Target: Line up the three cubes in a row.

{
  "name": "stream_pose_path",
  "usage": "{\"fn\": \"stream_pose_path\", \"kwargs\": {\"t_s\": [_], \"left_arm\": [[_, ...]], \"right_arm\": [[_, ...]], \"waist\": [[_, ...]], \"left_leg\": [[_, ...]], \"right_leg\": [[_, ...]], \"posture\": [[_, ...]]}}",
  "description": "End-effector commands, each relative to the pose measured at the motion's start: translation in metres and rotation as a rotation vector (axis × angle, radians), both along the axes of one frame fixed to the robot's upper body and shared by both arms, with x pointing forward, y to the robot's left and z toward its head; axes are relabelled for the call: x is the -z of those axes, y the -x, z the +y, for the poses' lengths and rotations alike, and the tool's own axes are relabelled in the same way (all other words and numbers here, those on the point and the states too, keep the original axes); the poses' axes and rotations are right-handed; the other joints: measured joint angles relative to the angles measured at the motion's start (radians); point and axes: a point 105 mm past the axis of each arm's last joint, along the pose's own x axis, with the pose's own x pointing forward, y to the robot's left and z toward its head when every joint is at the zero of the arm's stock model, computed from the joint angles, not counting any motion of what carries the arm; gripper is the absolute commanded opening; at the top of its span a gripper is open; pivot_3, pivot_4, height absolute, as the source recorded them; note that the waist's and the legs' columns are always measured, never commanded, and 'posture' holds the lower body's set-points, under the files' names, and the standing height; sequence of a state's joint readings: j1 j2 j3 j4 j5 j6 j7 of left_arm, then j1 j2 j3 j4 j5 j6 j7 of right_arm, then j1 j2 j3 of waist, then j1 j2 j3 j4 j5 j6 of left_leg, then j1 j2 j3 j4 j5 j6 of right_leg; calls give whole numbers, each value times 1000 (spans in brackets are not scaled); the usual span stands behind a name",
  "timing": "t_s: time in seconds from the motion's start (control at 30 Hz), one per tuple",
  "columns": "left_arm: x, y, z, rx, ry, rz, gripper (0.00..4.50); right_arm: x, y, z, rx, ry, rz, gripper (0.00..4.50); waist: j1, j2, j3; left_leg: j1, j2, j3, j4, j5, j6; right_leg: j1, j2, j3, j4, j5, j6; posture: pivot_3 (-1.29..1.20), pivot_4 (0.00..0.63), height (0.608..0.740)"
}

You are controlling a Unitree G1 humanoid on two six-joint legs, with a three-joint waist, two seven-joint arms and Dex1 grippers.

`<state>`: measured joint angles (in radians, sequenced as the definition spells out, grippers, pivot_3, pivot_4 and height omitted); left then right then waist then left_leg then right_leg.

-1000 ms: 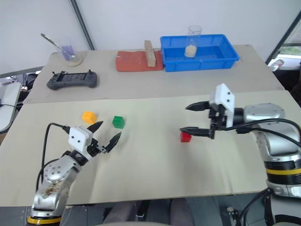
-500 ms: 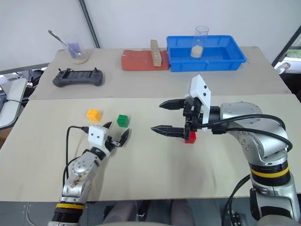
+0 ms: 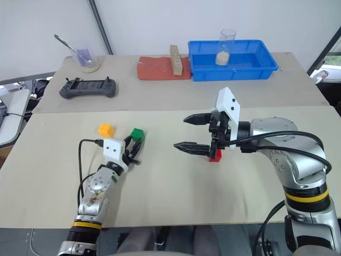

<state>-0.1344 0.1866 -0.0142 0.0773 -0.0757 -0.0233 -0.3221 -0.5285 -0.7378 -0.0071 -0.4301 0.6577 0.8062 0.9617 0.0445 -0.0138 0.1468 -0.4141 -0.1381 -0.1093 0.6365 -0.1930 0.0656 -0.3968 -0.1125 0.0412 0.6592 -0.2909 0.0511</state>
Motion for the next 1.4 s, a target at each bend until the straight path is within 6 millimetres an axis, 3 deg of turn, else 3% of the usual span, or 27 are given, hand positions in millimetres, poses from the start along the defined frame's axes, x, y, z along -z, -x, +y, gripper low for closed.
{"fn": "stream_pose_path", "kwargs": {"t_s": [0.03,0.23,0.5,0.77,1.13,1.4], "left_arm": [[-14,4,-18,211,-50,-23,1224],[-24,39,-55,796,-222,2,1224],[-18,30,-82,1088,-324,7,1224],[-9,16,-110,1144,-320,-6,1224],[-8,-9,-112,1088,-360,-27,1224],[-4,-3,-117,1136,-361,-29,1224]], "right_arm": [[-9,3,-7,0,-4,-56,4500],[3,10,-40,7,105,-57,4500],[17,24,-67,67,191,-31,4500],[19,28,-73,120,193,-24,4500],[20,27,-75,139,189,-30,4500],[18,24,-72,132,186,-36,4500]], "waist": [[0,0,0],[-1,0,0],[-8,0,0],[-6,-2,1],[-5,-3,2],[-7,-3,2]], "left_leg": [[0,0,0,0,0,0],[-2,-1,0,0,0,1],[-2,0,1,0,1,3],[-3,0,1,2,1,4],[-3,0,1,5,1,4],[-3,-1,1,5,0,5]], "right_leg": [[0,0,0,0,0,0],[-6,0,0,0,0,0],[-3,-1,0,0,0,0],[-3,-1,0,1,0,0],[-1,0,-1,1,1,1],[-1,0,-1,3,1,1]], "posture": [[0,150,740],[0,150,740],[0,150,740],[0,150,740],[0,150,740],[0,150,740]]}}
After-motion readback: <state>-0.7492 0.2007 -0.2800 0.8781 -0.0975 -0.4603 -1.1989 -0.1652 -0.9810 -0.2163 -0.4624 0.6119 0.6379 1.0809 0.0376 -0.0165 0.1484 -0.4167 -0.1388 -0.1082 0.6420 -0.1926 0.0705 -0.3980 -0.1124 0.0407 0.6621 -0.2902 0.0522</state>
